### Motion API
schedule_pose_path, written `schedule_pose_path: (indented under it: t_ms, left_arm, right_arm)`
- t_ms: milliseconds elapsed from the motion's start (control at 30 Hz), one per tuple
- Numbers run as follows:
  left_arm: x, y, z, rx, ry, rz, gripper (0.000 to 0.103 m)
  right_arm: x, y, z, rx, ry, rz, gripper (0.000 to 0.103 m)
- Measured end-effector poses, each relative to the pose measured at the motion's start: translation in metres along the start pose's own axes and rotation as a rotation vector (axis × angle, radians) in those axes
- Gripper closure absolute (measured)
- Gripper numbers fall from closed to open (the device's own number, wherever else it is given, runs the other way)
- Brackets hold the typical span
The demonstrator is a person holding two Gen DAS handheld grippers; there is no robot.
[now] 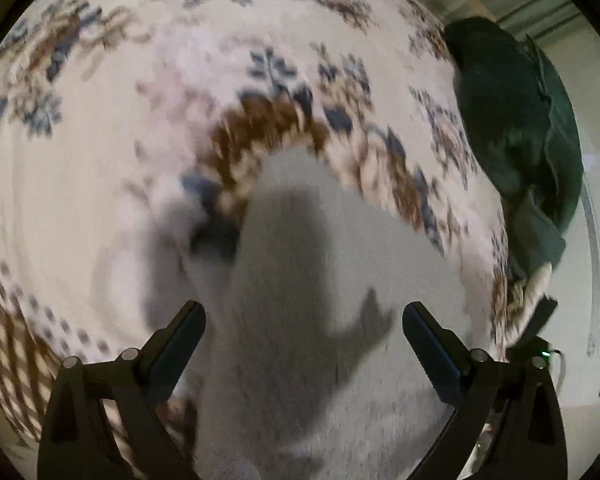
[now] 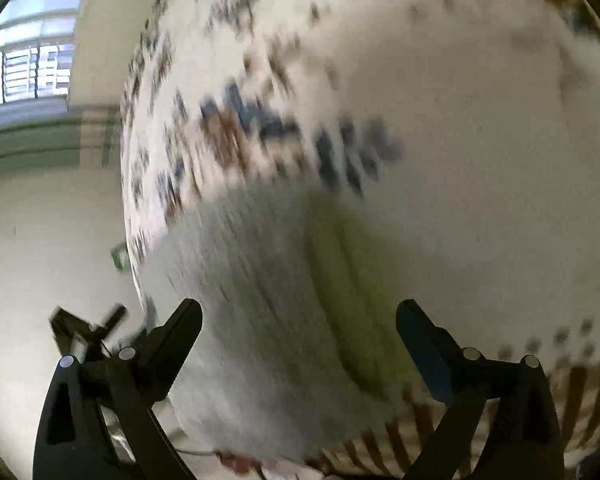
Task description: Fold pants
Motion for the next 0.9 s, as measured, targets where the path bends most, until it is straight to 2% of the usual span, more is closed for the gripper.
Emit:
schedule_pose_path:
  t_ms: [100, 233, 267, 300, 333, 367, 433, 500, 533, 667, 733, 900]
  left_arm:
    - [-0.027, 0.019, -0.011, -0.006, -0.034, -0.054, 0.002]
    - [-0.052, 0.028, -0.029, 0.027, 0.016, -0.089, 0.003]
    - [-0.052, 0.028, -0.031, 0.031, 0.030, -0.088, 0.004]
    - [-0.051, 0.027, -0.031, 0.028, 0.054, -0.088, 0.007]
    - [-0.049, 0.026, -0.030, 0.021, 0.073, -0.083, 0.024]
    - [-0.044, 0.024, -0.027, 0.013, 0.087, -0.074, 0.043]
    - [-0.032, 0.021, -0.021, -0.005, 0.098, -0.059, 0.057]
    - [-0.020, 0.017, -0.014, -0.015, 0.113, -0.039, 0.062]
    - [-0.012, 0.014, -0.009, -0.020, 0.119, -0.028, 0.064]
    - [0.018, -0.001, 0.001, -0.030, 0.151, 0.019, 0.065]
    - [0.033, -0.019, 0.006, -0.035, 0.170, 0.046, 0.065]
    - [0.059, -0.097, 0.016, -0.046, 0.222, 0.125, 0.065]
  right_arm:
    - [-0.028, 0.031, 0.020, -0.041, -0.043, -0.102, 0.004]
    - [-0.065, 0.051, 0.026, -0.090, -0.175, -0.162, 0.001]
    - [-0.071, 0.051, 0.024, -0.083, -0.185, -0.165, 0.000]
    - [-0.078, 0.051, 0.020, -0.080, -0.203, -0.168, 0.000]
    - [-0.083, 0.051, 0.014, -0.080, -0.236, -0.168, 0.002]
    - [-0.085, 0.050, 0.010, -0.075, -0.251, -0.160, 0.006]
    - [-0.086, 0.047, -0.002, -0.040, -0.247, -0.131, 0.046]
    - [-0.082, 0.046, -0.012, -0.014, -0.231, -0.105, 0.056]
    - [-0.077, 0.047, -0.019, 0.006, -0.216, -0.089, 0.059]
    - [-0.057, 0.046, -0.047, 0.040, -0.200, -0.047, 0.062]
    - [-0.049, 0.041, -0.067, 0.052, -0.202, -0.027, 0.063]
    - [-0.033, 0.006, -0.127, 0.103, -0.218, 0.021, 0.063]
Point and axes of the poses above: each gripper's, at about its wrist camera, not at the fingertips, and x roughly against the way its jaws point, z to its right, y to its underside, the point moved 6 cm from there along -x, roughly the way its jaws point, and after that the axes turned 3 degrees about -y, right-handed, at the moved point
